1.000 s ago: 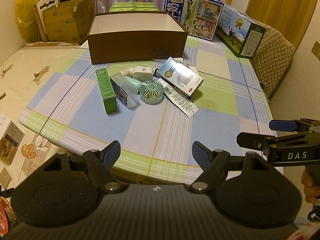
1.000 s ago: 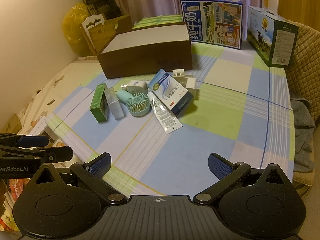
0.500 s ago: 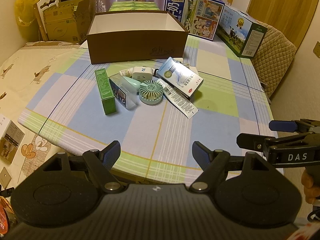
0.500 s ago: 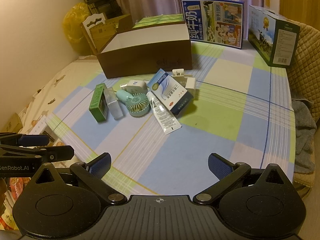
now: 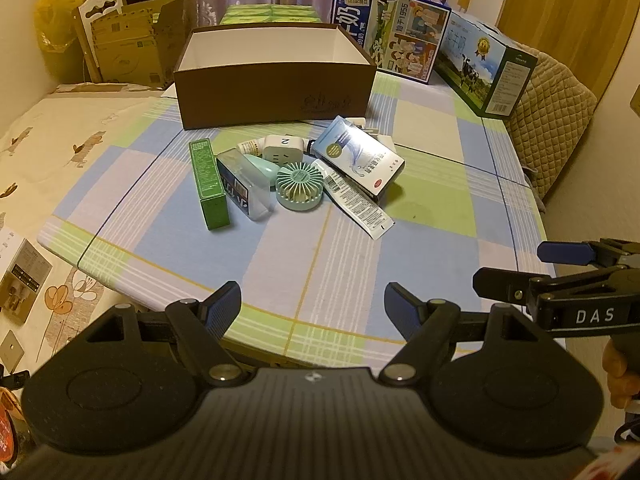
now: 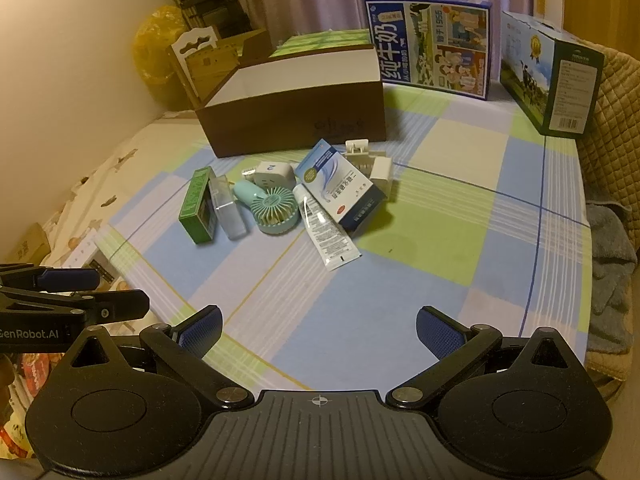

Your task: Organize rigid objects

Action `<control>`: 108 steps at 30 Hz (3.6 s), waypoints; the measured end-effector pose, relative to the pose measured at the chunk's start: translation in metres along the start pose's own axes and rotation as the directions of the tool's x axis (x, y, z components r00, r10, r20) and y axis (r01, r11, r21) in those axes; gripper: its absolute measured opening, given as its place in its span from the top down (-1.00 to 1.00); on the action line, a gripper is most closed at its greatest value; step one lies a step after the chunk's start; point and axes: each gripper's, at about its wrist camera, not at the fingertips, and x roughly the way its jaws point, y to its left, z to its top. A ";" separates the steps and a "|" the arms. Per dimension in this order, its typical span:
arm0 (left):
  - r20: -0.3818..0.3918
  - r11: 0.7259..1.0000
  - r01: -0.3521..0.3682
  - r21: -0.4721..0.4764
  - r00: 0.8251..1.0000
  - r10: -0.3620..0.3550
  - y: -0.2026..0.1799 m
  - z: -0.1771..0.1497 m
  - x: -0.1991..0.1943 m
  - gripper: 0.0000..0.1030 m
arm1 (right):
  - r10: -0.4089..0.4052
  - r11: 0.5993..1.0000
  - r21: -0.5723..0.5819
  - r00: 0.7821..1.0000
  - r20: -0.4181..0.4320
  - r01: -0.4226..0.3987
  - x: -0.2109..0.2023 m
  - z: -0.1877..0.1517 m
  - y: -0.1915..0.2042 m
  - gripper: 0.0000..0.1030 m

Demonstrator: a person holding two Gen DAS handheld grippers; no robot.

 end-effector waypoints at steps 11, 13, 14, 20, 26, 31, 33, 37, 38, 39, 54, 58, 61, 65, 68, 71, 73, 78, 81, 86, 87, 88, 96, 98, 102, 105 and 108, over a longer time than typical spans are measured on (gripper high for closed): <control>0.003 1.000 -0.003 0.003 1.000 0.003 -0.009 0.001 -0.003 -0.48 | 0.002 1.000 0.004 1.000 0.007 -0.002 -0.005 -0.002 -0.005 -0.96; 0.004 1.000 -0.002 0.003 1.000 0.002 -0.010 0.001 -0.004 -0.48 | 0.002 1.000 0.005 1.000 0.010 -0.002 -0.007 -0.003 -0.006 -0.96; 0.004 1.000 -0.002 0.003 1.000 0.002 -0.012 0.001 -0.004 -0.48 | 0.002 1.000 0.006 1.000 0.012 -0.002 -0.008 -0.004 -0.006 -0.96; 0.007 1.000 -0.018 -0.026 1.000 0.018 -0.013 0.001 -0.004 -0.48 | 0.001 1.000 0.007 1.000 0.022 -0.001 -0.012 -0.004 -0.010 -0.96; -0.008 0.999 -0.024 -0.044 1.000 0.024 -0.011 0.000 -0.003 -0.48 | 0.015 1.000 0.002 1.000 0.025 -0.016 -0.011 -0.005 -0.012 -0.96; -0.041 0.996 -0.052 -0.072 0.998 0.049 0.000 -0.004 0.004 -0.48 | 0.028 1.000 0.002 1.000 0.014 -0.028 -0.004 -0.005 -0.015 -0.96; -0.051 0.994 -0.066 -0.081 0.997 0.062 0.008 -0.004 0.009 -0.48 | 0.029 1.000 0.005 1.000 0.012 -0.029 0.000 -0.004 -0.016 -0.96; -0.066 0.992 -0.086 -0.094 0.995 0.080 0.023 -0.001 0.020 -0.46 | 0.027 0.999 0.017 0.999 0.017 -0.027 0.006 0.001 -0.019 -0.96; -0.071 0.991 -0.091 -0.094 0.994 0.084 0.027 0.000 0.024 -0.45 | 0.025 0.999 0.022 1.000 0.019 -0.025 0.007 0.003 -0.020 -0.96; -0.077 0.991 -0.094 -0.093 0.993 0.087 0.031 0.003 0.029 -0.43 | 0.019 0.999 0.029 1.000 0.022 -0.020 0.009 0.004 -0.021 -0.96; -0.127 0.991 -0.119 -0.065 0.986 0.110 0.090 0.066 0.116 -0.18 | -0.087 0.977 0.195 0.996 0.021 0.081 0.048 0.043 -0.047 -0.96; -0.138 0.989 -0.133 -0.068 0.983 0.122 0.106 0.086 0.138 -0.18 | -0.103 0.973 0.210 0.995 0.012 0.098 0.064 0.056 -0.049 -0.96; -0.151 0.988 -0.138 -0.076 0.981 0.125 0.116 0.099 0.155 -0.18 | -0.115 0.969 0.223 0.993 0.009 0.110 0.073 0.065 -0.051 -0.96; -0.173 0.988 -0.137 -0.066 0.977 0.123 0.122 0.111 0.173 -0.18 | -0.130 0.962 0.240 0.992 0.000 0.126 0.084 0.074 -0.056 -0.96; -0.203 0.988 -0.141 -0.062 0.971 0.126 0.126 0.115 0.188 -0.07 | -0.142 0.958 0.250 0.990 -0.010 0.140 0.090 0.078 -0.060 -0.96; -0.216 0.989 -0.135 -0.059 0.969 0.119 0.130 0.119 0.197 -0.03 | -0.157 0.953 0.259 0.987 -0.019 0.157 0.096 0.082 -0.065 -0.96; -0.220 0.989 -0.135 -0.055 0.968 0.119 0.131 0.122 0.203 0.03 | -0.161 0.952 0.261 0.987 -0.021 0.161 0.101 0.086 -0.068 -0.96; -0.225 0.990 -0.129 -0.050 0.968 0.114 0.136 0.127 0.213 0.19 | -0.171 0.952 0.252 0.985 -0.029 0.173 0.117 0.100 -0.078 -0.85; -0.225 0.991 -0.125 -0.047 0.968 0.111 0.140 0.130 0.217 0.37 | -0.165 0.954 0.249 0.986 -0.034 0.168 0.128 0.109 -0.084 -0.78; -0.223 0.989 -0.141 -0.034 0.966 0.130 0.148 0.132 0.215 0.48 | -0.140 0.962 0.229 0.989 -0.054 0.149 0.150 0.124 -0.091 -0.58; -0.219 0.988 -0.152 -0.022 0.965 0.144 0.150 0.132 0.215 0.48 | -0.130 0.966 0.220 0.990 -0.056 0.139 0.156 0.127 -0.092 -0.55; -0.218 0.987 -0.159 -0.018 0.964 0.152 0.152 0.132 0.213 0.48 | -0.118 0.970 0.209 0.991 -0.059 0.127 0.160 0.130 -0.092 -0.49; -0.224 0.979 -0.197 -0.050 0.958 0.181 0.177 0.132 0.206 0.48 | -0.058 0.985 0.156 0.991 -0.118 0.076 0.209 0.154 -0.092 -0.07; -0.225 0.978 -0.202 -0.059 0.957 0.184 0.182 0.133 0.204 0.48 | -0.064 0.987 0.136 0.988 -0.138 0.083 0.220 0.159 -0.091 0.05; -0.225 0.976 -0.204 -0.070 0.957 0.184 0.188 0.134 0.202 0.48 | -0.080 0.989 0.106 0.979 -0.185 0.101 0.240 0.164 -0.091 0.24; -0.223 0.976 -0.202 -0.075 0.958 0.181 0.192 0.135 0.202 0.48 | -0.085 0.990 0.091 0.972 -0.220 0.108 0.249 0.165 -0.094 0.37; -0.219 0.977 -0.198 -0.072 0.959 0.178 0.194 0.138 0.201 0.48 | -0.090 0.991 0.076 0.966 -0.241 0.111 0.255 0.164 -0.095 0.51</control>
